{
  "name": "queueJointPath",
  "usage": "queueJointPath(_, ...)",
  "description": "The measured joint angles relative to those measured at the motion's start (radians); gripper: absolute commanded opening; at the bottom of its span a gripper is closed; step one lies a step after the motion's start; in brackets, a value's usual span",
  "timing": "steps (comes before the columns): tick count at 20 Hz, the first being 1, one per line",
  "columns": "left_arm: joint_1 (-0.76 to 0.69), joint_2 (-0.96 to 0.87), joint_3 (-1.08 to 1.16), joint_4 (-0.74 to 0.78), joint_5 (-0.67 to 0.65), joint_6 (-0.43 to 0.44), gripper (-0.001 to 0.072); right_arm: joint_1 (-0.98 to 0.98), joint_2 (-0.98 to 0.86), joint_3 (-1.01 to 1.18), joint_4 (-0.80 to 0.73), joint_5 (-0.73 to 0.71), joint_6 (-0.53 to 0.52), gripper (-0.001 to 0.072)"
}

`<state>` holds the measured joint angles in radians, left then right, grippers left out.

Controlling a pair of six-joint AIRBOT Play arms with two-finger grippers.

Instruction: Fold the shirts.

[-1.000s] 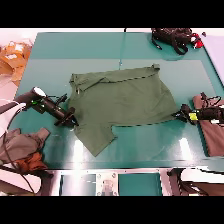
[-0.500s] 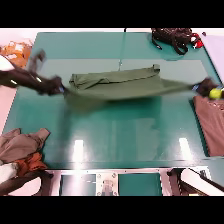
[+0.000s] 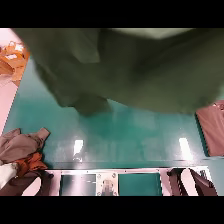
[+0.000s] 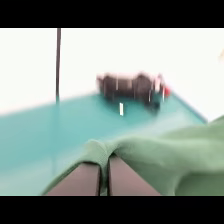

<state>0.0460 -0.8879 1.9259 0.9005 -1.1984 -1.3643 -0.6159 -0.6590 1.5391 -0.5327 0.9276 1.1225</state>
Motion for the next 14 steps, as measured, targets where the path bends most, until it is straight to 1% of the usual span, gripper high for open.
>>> queueJointPath(3, 0.0, 0.018, 0.088, 0.002, 0.011, 0.006, 0.0024, 0.0, 0.048, 0.039, -0.031, -0.069, 0.0, 0.0022)
queueJointPath(6, 0.0, 0.02, 0.073, 0.008, 0.012, 0.008, 0.0024, 0.0, 0.052, 0.009, -0.05, -0.081, 0.002, 0.0022)
queueJointPath(10, 0.0, -0.018, -0.077, 0.015, 0.012, 0.01, 0.0024, 0.026, 0.001, -0.145, -0.05, -0.06, 0.0, 0.0022)
queueJointPath(12, 0.0, -0.066, -0.187, 0.016, 0.027, 0.011, 0.0024, 0.068, -0.053, -0.25, -0.05, -0.056, -0.022, 0.0022)
queueJointPath(14, 0.0, -0.136, -0.301, 0.013, 0.07, 0.019, 0.0024, 0.121, -0.131, -0.349, -0.049, -0.069, -0.054, 0.0022)
